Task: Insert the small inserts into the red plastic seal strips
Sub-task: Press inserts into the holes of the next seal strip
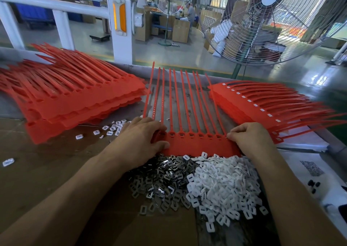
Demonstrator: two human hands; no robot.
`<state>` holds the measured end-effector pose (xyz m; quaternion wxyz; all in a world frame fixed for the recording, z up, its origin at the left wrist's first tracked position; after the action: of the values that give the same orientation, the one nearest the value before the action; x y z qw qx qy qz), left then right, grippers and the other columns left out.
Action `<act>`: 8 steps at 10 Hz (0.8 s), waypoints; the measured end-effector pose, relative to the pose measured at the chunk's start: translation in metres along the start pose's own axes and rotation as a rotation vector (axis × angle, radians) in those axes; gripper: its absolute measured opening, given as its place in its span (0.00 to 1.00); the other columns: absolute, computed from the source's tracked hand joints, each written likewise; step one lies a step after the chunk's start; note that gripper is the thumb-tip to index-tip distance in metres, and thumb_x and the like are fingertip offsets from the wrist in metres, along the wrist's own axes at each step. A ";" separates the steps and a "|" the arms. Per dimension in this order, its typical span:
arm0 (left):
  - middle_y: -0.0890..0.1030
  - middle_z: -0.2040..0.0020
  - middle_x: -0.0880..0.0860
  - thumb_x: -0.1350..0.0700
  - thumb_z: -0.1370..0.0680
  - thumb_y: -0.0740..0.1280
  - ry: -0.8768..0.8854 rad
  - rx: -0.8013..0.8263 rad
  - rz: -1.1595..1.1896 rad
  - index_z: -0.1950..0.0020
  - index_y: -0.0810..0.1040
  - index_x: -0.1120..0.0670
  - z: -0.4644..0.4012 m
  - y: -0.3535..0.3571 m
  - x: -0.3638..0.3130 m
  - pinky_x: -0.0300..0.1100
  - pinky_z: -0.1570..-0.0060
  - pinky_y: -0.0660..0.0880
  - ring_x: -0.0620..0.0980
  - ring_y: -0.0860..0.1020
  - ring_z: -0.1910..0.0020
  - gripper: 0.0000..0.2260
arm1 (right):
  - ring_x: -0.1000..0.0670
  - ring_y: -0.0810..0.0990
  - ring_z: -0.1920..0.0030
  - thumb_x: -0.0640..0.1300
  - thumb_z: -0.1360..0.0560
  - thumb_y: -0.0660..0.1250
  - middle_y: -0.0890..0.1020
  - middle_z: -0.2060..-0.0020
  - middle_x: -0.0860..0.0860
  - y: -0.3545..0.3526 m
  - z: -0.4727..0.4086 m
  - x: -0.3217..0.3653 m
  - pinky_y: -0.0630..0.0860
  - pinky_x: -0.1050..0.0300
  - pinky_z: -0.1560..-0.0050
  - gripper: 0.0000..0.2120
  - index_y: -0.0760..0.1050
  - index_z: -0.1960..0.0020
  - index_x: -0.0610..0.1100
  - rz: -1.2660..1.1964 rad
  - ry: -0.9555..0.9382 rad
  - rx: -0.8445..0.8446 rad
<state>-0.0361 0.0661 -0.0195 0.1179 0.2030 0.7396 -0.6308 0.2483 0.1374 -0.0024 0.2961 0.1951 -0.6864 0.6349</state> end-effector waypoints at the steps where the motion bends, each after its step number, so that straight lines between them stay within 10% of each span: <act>1: 0.74 0.34 0.42 0.37 0.23 0.67 -0.001 0.001 0.000 0.30 0.72 0.41 0.000 0.000 0.000 0.53 0.28 0.63 0.46 0.66 0.32 0.23 | 0.50 0.81 0.58 0.44 0.24 0.74 0.84 0.62 0.51 0.000 -0.001 -0.001 0.76 0.53 0.54 0.08 0.82 0.61 0.51 -0.007 0.001 0.007; 5: 0.73 0.33 0.42 0.37 0.23 0.67 -0.003 0.005 -0.010 0.30 0.72 0.40 -0.002 -0.002 0.000 0.53 0.28 0.63 0.46 0.66 0.31 0.23 | 0.50 0.80 0.62 0.43 0.23 0.74 0.83 0.66 0.51 -0.002 -0.004 -0.001 0.77 0.53 0.54 0.07 0.83 0.60 0.51 -0.045 -0.014 0.013; 7: 0.73 0.32 0.43 0.37 0.23 0.67 -0.012 0.009 -0.014 0.30 0.72 0.41 -0.003 -0.003 -0.002 0.54 0.27 0.62 0.48 0.65 0.30 0.23 | 0.45 0.82 0.56 0.47 0.21 0.71 0.83 0.64 0.50 -0.004 -0.002 0.000 0.77 0.38 0.39 0.05 0.84 0.55 0.50 -0.079 0.004 -0.001; 8: 0.73 0.32 0.43 0.37 0.23 0.67 -0.014 0.002 -0.014 0.30 0.73 0.41 -0.003 -0.003 -0.003 0.54 0.27 0.62 0.48 0.65 0.30 0.23 | 0.48 0.81 0.62 0.45 0.21 0.72 0.83 0.65 0.49 -0.005 -0.003 -0.001 0.77 0.50 0.53 0.04 0.85 0.54 0.49 -0.097 -0.024 -0.012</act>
<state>-0.0347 0.0683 -0.0153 0.1182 0.1937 0.7395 -0.6338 0.2525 0.1397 0.0009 0.3192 0.2340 -0.6834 0.6135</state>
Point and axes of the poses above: each hand's wrist, its own z-axis away from the middle knuckle, its own y-axis out of the palm, x = y × z, the point moved 4 cm from there along -z, towards the middle knuckle
